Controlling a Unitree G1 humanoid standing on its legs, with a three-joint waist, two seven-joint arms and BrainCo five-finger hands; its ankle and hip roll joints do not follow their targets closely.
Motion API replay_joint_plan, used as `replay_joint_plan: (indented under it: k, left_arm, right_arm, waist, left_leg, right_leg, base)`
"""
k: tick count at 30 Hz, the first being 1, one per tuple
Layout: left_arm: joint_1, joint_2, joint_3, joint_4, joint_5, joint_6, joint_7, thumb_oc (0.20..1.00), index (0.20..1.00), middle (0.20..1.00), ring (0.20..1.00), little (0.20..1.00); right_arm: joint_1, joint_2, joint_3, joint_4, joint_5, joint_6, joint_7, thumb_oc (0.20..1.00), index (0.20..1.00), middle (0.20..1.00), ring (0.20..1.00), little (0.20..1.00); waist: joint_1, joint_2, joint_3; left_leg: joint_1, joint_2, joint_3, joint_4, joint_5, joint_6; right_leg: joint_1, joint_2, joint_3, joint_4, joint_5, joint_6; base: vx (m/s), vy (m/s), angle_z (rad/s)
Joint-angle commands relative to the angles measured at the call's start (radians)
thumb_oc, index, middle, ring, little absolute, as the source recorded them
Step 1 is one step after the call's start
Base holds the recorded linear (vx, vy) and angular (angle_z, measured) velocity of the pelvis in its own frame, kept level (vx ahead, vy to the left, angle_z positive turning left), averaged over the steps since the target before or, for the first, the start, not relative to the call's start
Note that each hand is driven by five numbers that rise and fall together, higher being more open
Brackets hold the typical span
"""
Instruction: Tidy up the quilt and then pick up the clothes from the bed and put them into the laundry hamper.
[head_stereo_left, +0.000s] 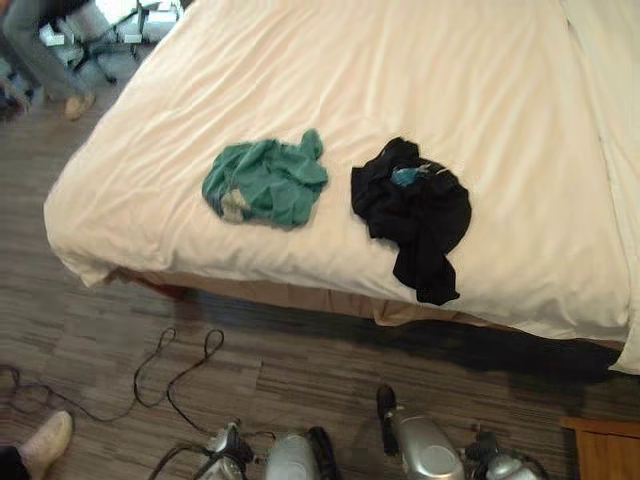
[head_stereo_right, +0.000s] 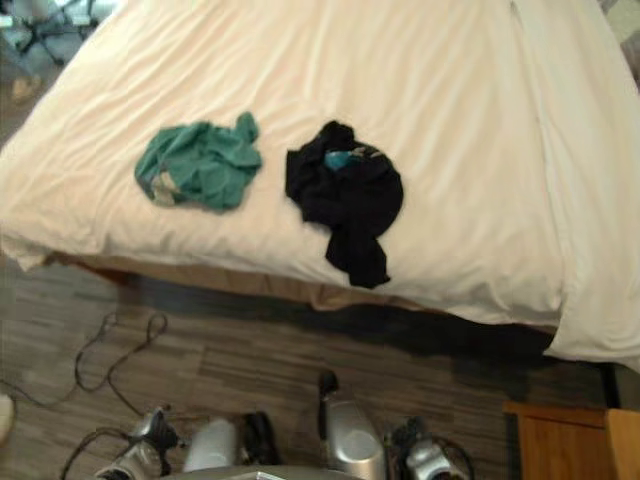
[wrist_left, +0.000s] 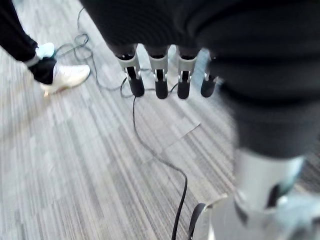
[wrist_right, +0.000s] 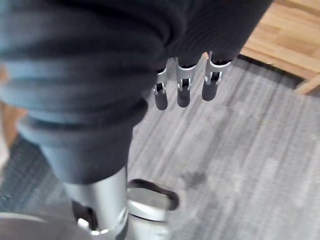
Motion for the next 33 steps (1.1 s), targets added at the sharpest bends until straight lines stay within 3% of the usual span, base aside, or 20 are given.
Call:
replay_joint_plan:
  k: [1, 2, 3, 5, 6, 8, 11, 13, 15, 16, 18, 22, 24, 26, 27, 29, 31, 32, 33]
  left_arm:
    - [-0.079, 0.013, -0.017, -0.078, -0.007, -0.036, 0.025, 1.0, 1.0, 1.0, 1.0, 1.0]
    - [-0.088, 0.009, -0.025, -0.082, -0.012, -0.043, 0.032, 1.0, 1.0, 1.0, 1.0, 1.0]
    - [-0.088, 0.008, -0.025, -0.081, -0.012, -0.043, 0.032, 1.0, 1.0, 1.0, 1.0, 1.0]
    - [-0.104, -0.002, -0.036, -0.081, -0.023, -0.045, 0.039, 1.0, 1.0, 1.0, 1.0, 1.0]
    - [-0.108, -0.005, -0.041, -0.081, -0.023, -0.041, 0.042, 1.0, 1.0, 1.0, 1.0, 1.0]
    - [-0.102, -0.016, -0.05, -0.072, -0.017, -0.047, 0.025, 1.0, 1.0, 1.0, 1.0, 1.0]
    - [-0.105, 0.001, -0.041, -0.078, -0.01, -0.039, 0.025, 1.0, 1.0, 1.0, 1.0, 1.0]
    - [-0.099, 0.024, -0.015, -0.091, -0.022, -0.042, 0.032, 1.0, 1.0, 1.0, 1.0, 1.0]
    - [-0.08, 0.033, 0.004, -0.094, -0.025, -0.037, 0.034, 1.0, 1.0, 1.0, 1.0, 1.0]
    - [-0.073, 0.04, 0.017, -0.077, -0.026, -0.031, 0.04, 1.0, 1.0, 1.0, 1.0, 1.0]
    - [-0.055, 0.041, 0.043, -0.051, -0.035, -0.023, 0.042, 1.0, 1.0, 1.0, 1.0, 1.0]
    - [-0.027, 0.057, 0.121, 0.0, -0.081, -0.02, 0.068, 1.0, 1.0, 1.0, 1.0, 1.0]
    - [0.016, 0.071, 0.198, 0.029, -0.135, -0.019, 0.094, 1.0, 1.0, 1.0, 1.0, 1.0]
    - [0.041, 0.102, 0.254, 0.022, -0.165, -0.019, 0.114, 1.0, 1.0, 1.0, 1.0, 1.0]
    - [0.055, 0.174, 0.305, -0.022, -0.157, -0.021, 0.15, 1.0, 1.0, 1.0, 1.0, 1.0]
    - [0.064, 0.206, 0.325, -0.066, -0.147, -0.03, 0.165, 1.0, 1.0, 1.0, 1.0, 1.0]
    - [0.087, 0.287, 0.365, -0.212, -0.114, -0.053, 0.205, 1.0, 1.0, 1.0, 1.0, 1.0]
    - [0.108, 0.353, 0.406, -0.372, -0.095, -0.078, 0.236, 1.0, 1.0, 1.0, 1.0, 1.0]
    - [0.11, 0.353, 0.407, -0.375, -0.095, -0.077, 0.235, 1.0, 1.0, 1.0, 1.0, 1.0]
  right_arm:
    - [0.028, -0.049, 0.029, -0.046, 0.051, 0.006, -0.024, 1.0, 1.0, 1.0, 1.0, 1.0]
    - [0.02, -0.056, 0.029, -0.064, 0.048, 0.001, -0.021, 1.0, 1.0, 1.0, 1.0, 1.0]
    - [0.02, -0.057, 0.029, -0.065, 0.048, 0.001, -0.021, 1.0, 1.0, 1.0, 1.0, 1.0]
    - [0.013, -0.067, 0.033, -0.086, 0.039, -0.003, -0.03, 1.0, 1.0, 1.0, 1.0, 1.0]
    - [0.016, -0.074, 0.032, -0.095, 0.031, -0.002, -0.031, 1.0, 1.0, 1.0, 1.0, 1.0]
    - [0.026, -0.062, 0.035, -0.09, 0.006, -0.004, -0.019, 1.0, 1.0, 1.0, 1.0, 1.0]
    - [0.01, -0.028, 0.083, -0.125, -0.066, 0.004, -0.013, 1.0, 1.0, 1.0, 1.0, 1.0]
    - [-0.005, -0.005, 0.12, -0.184, -0.077, -0.007, 0.004, 1.0, 1.0, 1.0, 1.0, 1.0]
    - [-0.006, 0.006, 0.143, -0.207, -0.086, -0.011, 0.013, 1.0, 1.0, 1.0, 1.0, 1.0]
    - [-0.009, 0.007, 0.145, -0.212, -0.078, -0.017, 0.009, 1.0, 1.0, 1.0, 1.0, 1.0]
    - [0.003, 0.005, 0.139, -0.2, -0.066, -0.009, 0.002, 1.0, 1.0, 1.0, 1.0, 1.0]
    - [0.006, 0.004, 0.07, -0.143, -0.007, 0.001, -0.025, 1.0, 1.0, 1.0, 1.0, 1.0]
    - [0.021, -0.012, -0.005, -0.11, 0.042, 0.002, -0.057, 1.0, 1.0, 1.0, 1.0, 1.0]
    - [0.046, -0.045, -0.087, -0.129, 0.091, -0.003, -0.083, 1.0, 1.0, 1.0, 1.0, 1.0]
    - [0.092, -0.112, -0.186, -0.257, 0.123, -0.028, -0.12, 1.0, 1.0, 1.0, 1.0, 1.0]
    - [0.123, -0.15, -0.221, -0.344, 0.092, -0.042, -0.145, 1.0, 1.0, 1.0, 1.0, 1.0]
    - [0.204, -0.253, -0.287, -0.545, -0.038, -0.077, -0.192, 1.0, 1.0, 1.0, 1.0, 1.0]
    - [0.249, -0.333, -0.35, -0.659, -0.113, -0.093, -0.217, 1.0, 1.0, 1.0, 1.0, 1.0]
    - [0.25, -0.332, -0.35, -0.661, -0.114, -0.091, -0.217, 1.0, 1.0, 1.0, 1.0, 1.0]
  waist:
    - [-0.038, -0.011, -0.013]
    - [-0.038, 0.02, -0.039]
    - [-0.037, 0.019, -0.041]
    - [-0.027, 0.031, -0.059]
    - [-0.022, 0.031, -0.065]
    - [-0.021, 0.038, -0.094]
    - [0.0, 0.009, -0.093]
    - [0.033, -0.001, -0.082]
    - [0.033, -0.008, -0.075]
    - [0.029, -0.01, -0.073]
    - [0.029, -0.013, -0.071]
    - [0.041, -0.014, -0.087]
    - [0.047, -0.011, -0.102]
    - [0.041, -0.008, -0.116]
    - [0.028, -0.002, -0.122]
    - [0.021, 0.001, -0.124]
    - [0.01, 0.008, -0.124]
    - [0.002, 0.014, -0.121]
    - [0.003, 0.015, -0.124]
  left_leg:
    - [0.058, 0.03, 0.001, -0.17, -0.118, 0.036]
    - [0.101, 0.038, -0.064, -0.461, -0.046, 0.03]
    - [0.104, 0.037, -0.062, -0.471, -0.039, 0.03]
    - [0.119, 0.075, -0.138, -0.626, 0.043, 0.009]
    - [0.115, 0.088, -0.159, -0.637, 0.055, 0.001]
    - [0.133, 0.075, -0.161, -0.649, 0.023, 0.002]
    - [0.158, 0.011, -0.131, -0.645, -0.009, 0.028]
    - [0.174, 0.002, -0.078, -0.629, -0.031, 0.045]
    - [0.192, -0.016, -0.068, -0.645, -0.032, 0.058]
    - [0.193, -0.027, -0.076, -0.652, -0.03, 0.064]
    - [0.198, -0.055, -0.095, -0.658, -0.034, 0.072]
    - [0.193, -0.077, -0.104, -0.659, -0.038, 0.077]
    - [0.215, -0.077, -0.088, -0.659, -0.043, 0.075]
    - [0.232, -0.076, -0.081, -0.659, -0.049, 0.074]
    - [0.25, -0.074, -0.075, -0.659, -0.052, 0.069]
    - [0.256, -0.075, -0.073, -0.659, -0.055, 0.068]
    - [0.27, -0.074, -0.072, -0.659, -0.06, 0.067]
    - [0.28, -0.076, -0.072, -0.659, -0.067, 0.068]
    - [0.275, -0.075, -0.071, -0.659, -0.064, 0.068]
  right_leg:
    - [0.114, -0.081, -0.011, -0.231, -0.052, 0.124]
    - [0.107, -0.095, 0.029, -0.235, -0.05, 0.155]
    - [0.104, -0.096, 0.03, -0.235, -0.049, 0.154]
    - [0.11, -0.128, 0.061, -0.246, -0.051, 0.174]
    - [0.111, -0.144, 0.066, -0.244, -0.051, 0.182]
    - [0.121, -0.174, 0.071, -0.238, -0.05, 0.209]
    - [0.07, -0.231, 0.055, -0.181, 0.021, 0.244]
    - [0.038, -0.249, -0.064, -0.129, 0.028, 0.224]
    - [0.029, -0.187, -0.077, -0.087, 0.003, 0.215]
    - [0.026, -0.123, -0.043, -0.081, -0.019, 0.201]
    - [0.041, -0.065, -0.003, -0.108, -0.038, 0.187]
    - [0.078, -0.087, 0.008, -0.206, -0.02, 0.178]
    - [0.111, -0.103, -0.018, -0.241, -0.006, 0.186]
    - [0.132, -0.105, -0.009, -0.26, 0.001, 0.191]
    - [0.155, -0.11, -0.015, -0.274, 0.004, 0.199]
    - [0.164, -0.114, -0.016, -0.279, 0.005, 0.203]
    - [0.181, -0.121, -0.022, -0.288, 0.004, 0.211]
    - [0.188, -0.127, -0.026, -0.288, 0.0, 0.217]
    - [0.183, -0.127, -0.025, -0.288, 0.003, 0.216]
  base:
    - [0.32, 0.752, -0.19]
    - [0.26, 0.612, -0.24]
    - [0.23, 0.593, -0.37]
    - [0.18, 0.473, -0.47]
    - [0.21, 0.525, -0.47]
    - [0.18, 0.492, -0.51]
    - [0.07, 0.457, -0.29]
    - [-0.01, 0.352, -0.73]
    - [0.03, 0.242, -0.89]
    - [0.03, 0.214, -0.22]
    - [0.04, 0.141, 0.34]
    - [0.04, 0.022, 0.57]
    - [0.12, 0.009, -0.07]
    - [0.15, 0.004, -0.21]
    - [0.16, 0.019, 0.0]
    - [0.09, 0.014, 0.04]
    - [0.07, 0.026, -0.04]
    - [0.04, 0.024, 0.03]
    - [0.03, 0.027, 0.06]
